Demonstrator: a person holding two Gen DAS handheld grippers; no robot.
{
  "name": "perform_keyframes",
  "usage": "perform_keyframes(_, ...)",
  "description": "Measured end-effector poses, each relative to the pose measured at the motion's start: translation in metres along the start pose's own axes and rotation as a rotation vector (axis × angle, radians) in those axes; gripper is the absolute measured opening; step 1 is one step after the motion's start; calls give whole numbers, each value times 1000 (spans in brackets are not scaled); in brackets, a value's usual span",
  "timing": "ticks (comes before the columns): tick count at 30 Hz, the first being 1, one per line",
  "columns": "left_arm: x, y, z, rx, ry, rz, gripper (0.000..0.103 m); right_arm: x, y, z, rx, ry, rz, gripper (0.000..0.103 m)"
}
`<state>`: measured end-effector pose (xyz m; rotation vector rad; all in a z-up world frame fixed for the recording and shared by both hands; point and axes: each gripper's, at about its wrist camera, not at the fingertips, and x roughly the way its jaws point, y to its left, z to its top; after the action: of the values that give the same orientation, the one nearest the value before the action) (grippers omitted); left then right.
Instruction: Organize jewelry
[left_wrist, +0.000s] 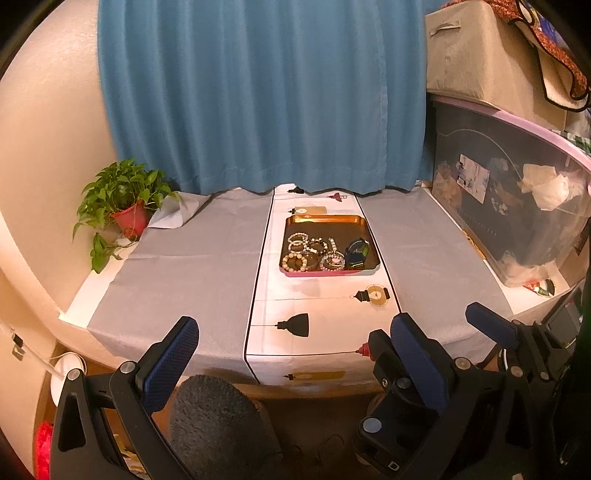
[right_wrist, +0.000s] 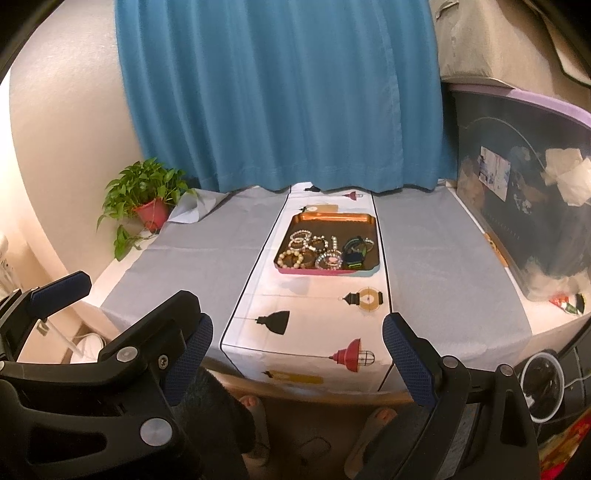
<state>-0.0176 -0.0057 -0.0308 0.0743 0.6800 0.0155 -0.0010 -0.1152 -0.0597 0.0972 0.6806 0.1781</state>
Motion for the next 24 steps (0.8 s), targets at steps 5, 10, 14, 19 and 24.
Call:
perform_keyframes(5,1,0,1,1,2,0,103,1,-4,-2,6,4,0,93)
perform_keyframes(10,1,0,1,2,5,1,103,2,-4,-2,7,7,2,93)
perform_keyframes(14,0,0,0,-1,3,1,103,2,-3,-2,5,8,2,93)
perform_keyframes(19,1,0,1,5,8,7,103,2,-3,-2,11,8,4,93)
perform_keyframes(24,2,1,0,7,13,12,103,5,-3,-4,16,14,11,93)
